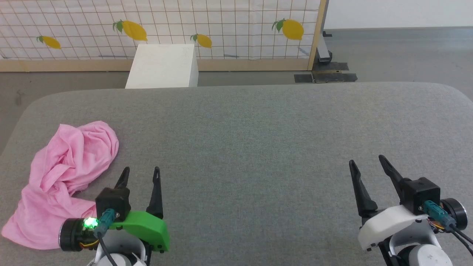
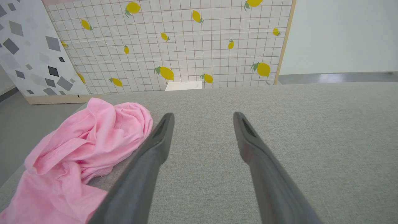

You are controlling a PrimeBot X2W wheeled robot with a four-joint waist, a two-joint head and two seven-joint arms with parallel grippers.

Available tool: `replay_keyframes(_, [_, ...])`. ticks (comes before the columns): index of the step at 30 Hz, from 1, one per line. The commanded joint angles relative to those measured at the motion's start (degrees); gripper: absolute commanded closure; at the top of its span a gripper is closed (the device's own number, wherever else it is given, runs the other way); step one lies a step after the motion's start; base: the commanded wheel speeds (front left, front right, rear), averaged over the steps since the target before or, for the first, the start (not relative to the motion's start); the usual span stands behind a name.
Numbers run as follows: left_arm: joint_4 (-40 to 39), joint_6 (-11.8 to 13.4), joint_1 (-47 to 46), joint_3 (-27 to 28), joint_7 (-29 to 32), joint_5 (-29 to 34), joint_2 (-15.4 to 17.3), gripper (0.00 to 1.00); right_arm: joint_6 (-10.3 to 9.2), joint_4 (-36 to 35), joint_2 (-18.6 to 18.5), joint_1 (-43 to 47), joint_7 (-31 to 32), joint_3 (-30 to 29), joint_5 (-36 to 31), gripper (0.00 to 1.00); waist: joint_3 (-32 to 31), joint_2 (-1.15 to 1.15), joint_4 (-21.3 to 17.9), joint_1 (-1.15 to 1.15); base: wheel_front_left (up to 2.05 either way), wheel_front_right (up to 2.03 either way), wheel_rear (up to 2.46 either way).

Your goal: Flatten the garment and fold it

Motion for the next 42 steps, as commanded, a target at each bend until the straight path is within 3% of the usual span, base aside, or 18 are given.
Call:
replay_keyframes(1, [0.3,0.0,-0.2,-0.1,-0.6,-0.4,0.0,0.0,-0.01,0.4,0.0,0.3,-0.6,-0.1,0.8,0.0,0.0,0.0,0.0,0.0,0.0,0.0,0.0])
replay_keyframes(17, [1.7,0.1,-0.4,-0.3,-2.5,-2.0,-0.1,0.0,-0.02,1.9,0.0,0.7,-2.5,-0.4,3.1,0.0,0.0,0.0,2.0,0.0,0.0,0.0,0.0])
replay_keyframes(42, [3.4,0.3,-0.6,-0.6,-5.5,-4.1,-0.1,0.0,-0.03,4.5,0.0,1.1,-5.4,-0.5,6.4,0.0,0.2,0.0,9.5,0.0,0.0,0.0,0.0])
